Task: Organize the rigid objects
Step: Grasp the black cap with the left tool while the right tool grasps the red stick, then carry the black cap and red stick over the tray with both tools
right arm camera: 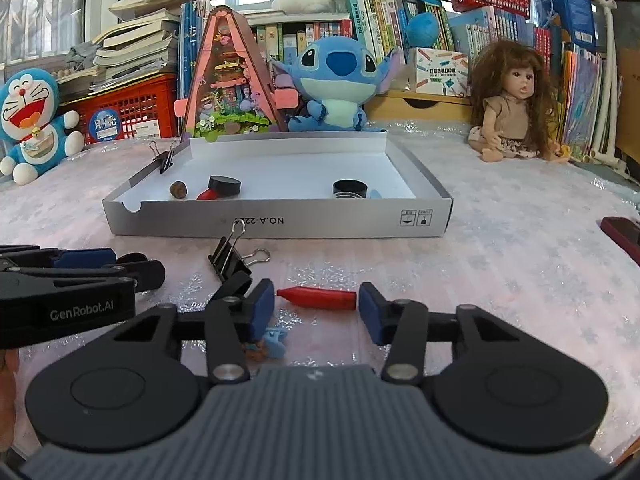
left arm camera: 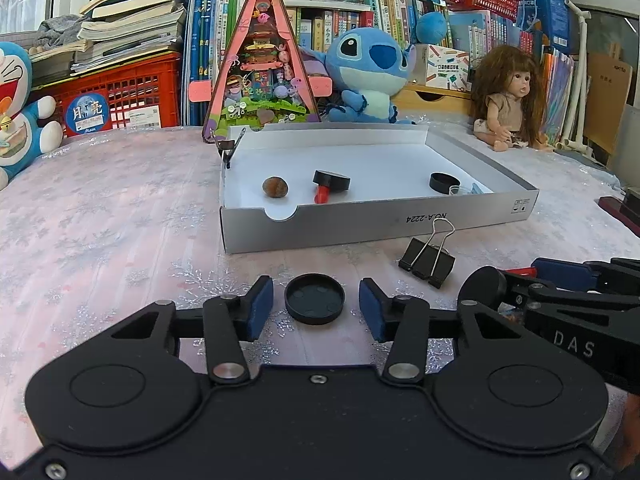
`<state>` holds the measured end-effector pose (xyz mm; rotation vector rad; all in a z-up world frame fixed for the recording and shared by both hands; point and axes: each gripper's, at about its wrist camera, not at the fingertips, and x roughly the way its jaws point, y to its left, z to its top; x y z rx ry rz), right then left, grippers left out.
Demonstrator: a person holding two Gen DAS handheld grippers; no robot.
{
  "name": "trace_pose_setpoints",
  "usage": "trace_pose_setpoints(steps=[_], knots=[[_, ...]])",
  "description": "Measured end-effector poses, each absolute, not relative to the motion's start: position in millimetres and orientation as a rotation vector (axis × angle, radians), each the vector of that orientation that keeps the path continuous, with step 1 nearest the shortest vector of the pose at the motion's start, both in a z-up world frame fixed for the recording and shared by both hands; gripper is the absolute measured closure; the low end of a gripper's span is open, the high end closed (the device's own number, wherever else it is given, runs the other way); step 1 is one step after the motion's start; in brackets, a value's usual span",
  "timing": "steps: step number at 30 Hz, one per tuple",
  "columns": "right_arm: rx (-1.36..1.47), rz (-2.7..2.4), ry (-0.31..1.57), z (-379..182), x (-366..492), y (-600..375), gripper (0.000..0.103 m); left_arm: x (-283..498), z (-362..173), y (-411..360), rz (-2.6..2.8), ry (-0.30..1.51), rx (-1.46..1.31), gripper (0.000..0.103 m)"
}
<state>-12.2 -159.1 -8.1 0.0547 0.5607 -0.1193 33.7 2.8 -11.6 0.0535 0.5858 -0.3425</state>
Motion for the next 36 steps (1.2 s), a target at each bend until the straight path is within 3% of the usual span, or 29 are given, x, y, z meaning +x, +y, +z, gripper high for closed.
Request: trace_pose_setpoints(steps=[4,7,25,36], knots=[[0.059,-0.113,0.564,-8,-12,-160,0.054,34,-11,3,-0.342,0.583,0.049,0.063],[0.059,-0.106,0.563,-7,-11,-161,0.054,32,-12,6,-0.345,0.578,0.037,0.073],[0.037,-0.141,0.476,20,3,-184,0.054,40,26,8,-0.35,0.511,0.005,0.073],[0.04,-0.076,0.386,43,35,-216,0.054,87,57,11,-0.321,0.462,-0.043,0.073]])
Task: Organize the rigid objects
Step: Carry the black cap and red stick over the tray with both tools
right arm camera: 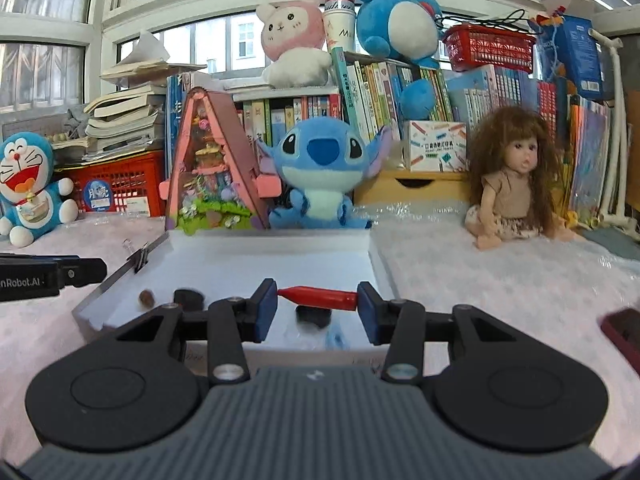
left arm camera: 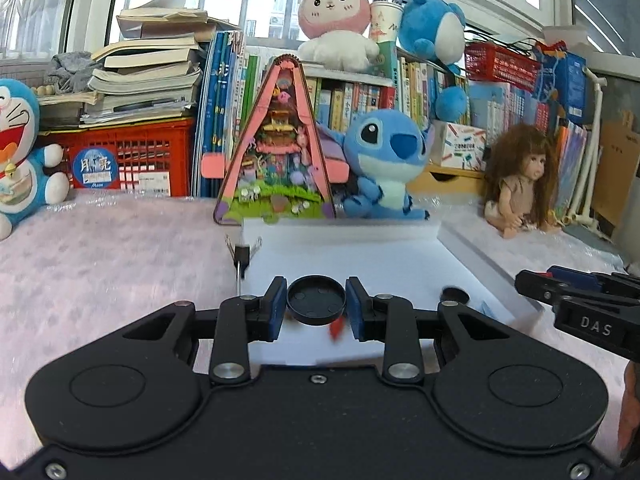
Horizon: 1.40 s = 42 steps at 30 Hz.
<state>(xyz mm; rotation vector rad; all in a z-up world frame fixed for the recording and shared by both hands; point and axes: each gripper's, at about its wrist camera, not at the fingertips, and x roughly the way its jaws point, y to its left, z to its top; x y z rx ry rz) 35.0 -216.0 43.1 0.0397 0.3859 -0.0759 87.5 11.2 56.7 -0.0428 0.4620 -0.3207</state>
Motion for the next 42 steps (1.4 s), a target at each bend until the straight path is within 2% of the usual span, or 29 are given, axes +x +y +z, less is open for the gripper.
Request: trace_pose_setpoints(steps=[8,14,22,42], knots=[[0.13,0.004,0.446,44,83,-246,0.054,139,57,-1,-0.313,0.503,-0.044,0.073],[0.063,0.039,0.493,35,114,-243,0.054,171,43,-11,-0.285,0.551,-0.08,0.073],[0.039,0.079,0.547,15,137,-227,0.054,186,17,-26,-0.236,0.582,-0.077,0.073],[0.067,-0.015,0.655,-7,159,-228,0.054,198,-1,-34,-0.215,0.624,-0.029,0.073]])
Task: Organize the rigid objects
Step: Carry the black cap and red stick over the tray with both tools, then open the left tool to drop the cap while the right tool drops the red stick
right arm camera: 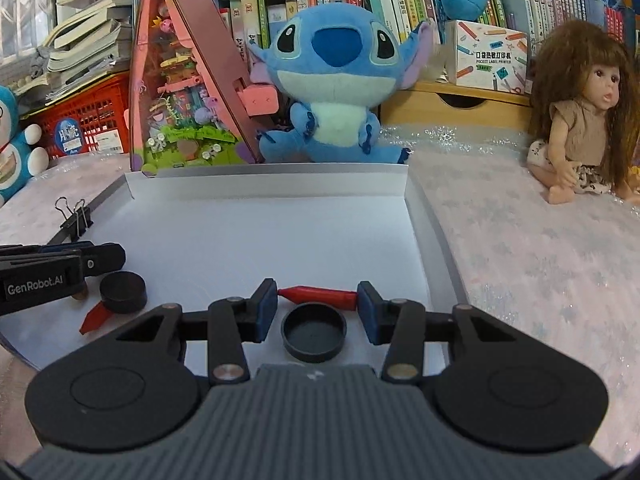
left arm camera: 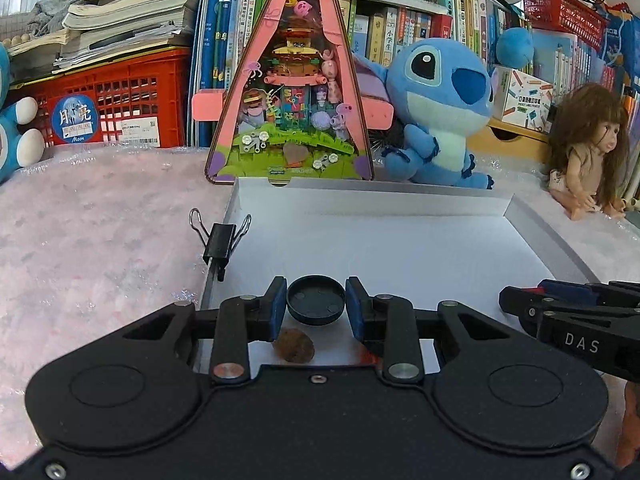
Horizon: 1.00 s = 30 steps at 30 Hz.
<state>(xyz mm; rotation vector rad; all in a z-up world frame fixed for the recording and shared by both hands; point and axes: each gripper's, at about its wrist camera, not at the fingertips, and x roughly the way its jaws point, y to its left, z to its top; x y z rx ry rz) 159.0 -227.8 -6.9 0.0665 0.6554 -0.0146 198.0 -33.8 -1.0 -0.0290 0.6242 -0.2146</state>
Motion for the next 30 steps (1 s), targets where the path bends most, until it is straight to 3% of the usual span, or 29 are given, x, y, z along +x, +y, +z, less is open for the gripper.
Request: trace_pose_setpoints(steps=[14,17,19,23,25,27,30], knots=[[0.052,-0.014,0.655,-7,160,-226,0.054,199,-4,-38,-0.201,0.617,0.007,0.073],[0.049,-0.012,0.654,-7,159,-226,0.05,200,-4,-38,-0.198,0.618,0.004,0.071],[0.055,-0.008,0.648,-7,158,-226,0.042,200,-4,-37,-0.2,0.625,-0.002,0.064],[0.06,-0.008,0.623,-1,153,-227,0.039,197,0,-36,-0.201,0.621,-0.01,0.055],[0.058,-0.006,0.61,3,150,-227,0.037,194,4,-36,-0.206,0.614,-0.005,0.048],[0.058,-0.002,0.597,7,146,-226,0.032,189,8,-36,-0.217,0.604,-0.006,0.034],[0.059,0.005,0.575,14,138,-225,0.027,180,15,-36,-0.234,0.587,-0.003,0.024]])
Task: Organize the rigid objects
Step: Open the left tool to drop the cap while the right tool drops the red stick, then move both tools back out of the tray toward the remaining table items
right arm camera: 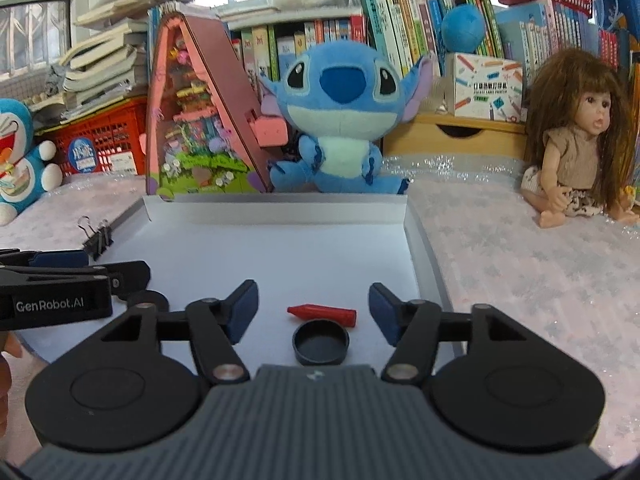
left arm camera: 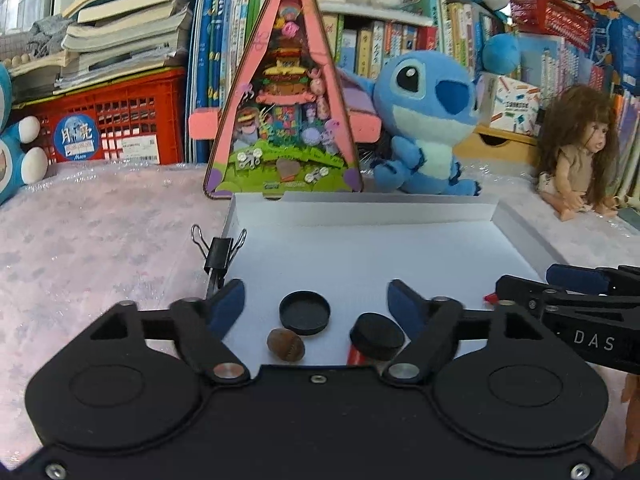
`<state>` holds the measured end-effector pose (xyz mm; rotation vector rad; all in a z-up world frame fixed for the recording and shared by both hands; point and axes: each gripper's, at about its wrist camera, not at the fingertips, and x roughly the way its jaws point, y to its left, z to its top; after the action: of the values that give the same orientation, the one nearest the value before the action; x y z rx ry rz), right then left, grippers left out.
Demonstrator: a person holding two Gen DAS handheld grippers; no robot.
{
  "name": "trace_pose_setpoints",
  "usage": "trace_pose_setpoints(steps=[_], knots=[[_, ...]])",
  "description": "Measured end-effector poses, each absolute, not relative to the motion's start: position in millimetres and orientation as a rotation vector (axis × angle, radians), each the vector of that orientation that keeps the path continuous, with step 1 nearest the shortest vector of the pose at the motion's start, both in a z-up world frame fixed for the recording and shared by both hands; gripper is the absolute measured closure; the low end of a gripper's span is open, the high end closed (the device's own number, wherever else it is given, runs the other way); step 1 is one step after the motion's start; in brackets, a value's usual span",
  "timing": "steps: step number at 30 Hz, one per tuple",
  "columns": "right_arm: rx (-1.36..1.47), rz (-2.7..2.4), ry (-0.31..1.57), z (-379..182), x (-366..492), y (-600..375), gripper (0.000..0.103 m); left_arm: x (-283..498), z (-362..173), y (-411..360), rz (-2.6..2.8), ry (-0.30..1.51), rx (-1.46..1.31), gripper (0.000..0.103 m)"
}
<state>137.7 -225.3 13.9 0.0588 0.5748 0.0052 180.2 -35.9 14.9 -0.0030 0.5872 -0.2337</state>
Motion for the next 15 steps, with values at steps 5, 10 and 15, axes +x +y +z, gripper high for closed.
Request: trace_pose_setpoints(steps=[5,10,15], knots=[[0.057,0.023,0.553,20,119,-223,0.019,163,24,-36,-0.261,0.583,0.016,0.015],[0.05,0.03,0.543,23,99,-224,0.017,145,24,-30,-0.296,0.604,-0.015,0.013],[0.06,0.048,0.532,24,76,-224,0.016,126,26,-25,-0.313,0.608,-0.033,0.013]])
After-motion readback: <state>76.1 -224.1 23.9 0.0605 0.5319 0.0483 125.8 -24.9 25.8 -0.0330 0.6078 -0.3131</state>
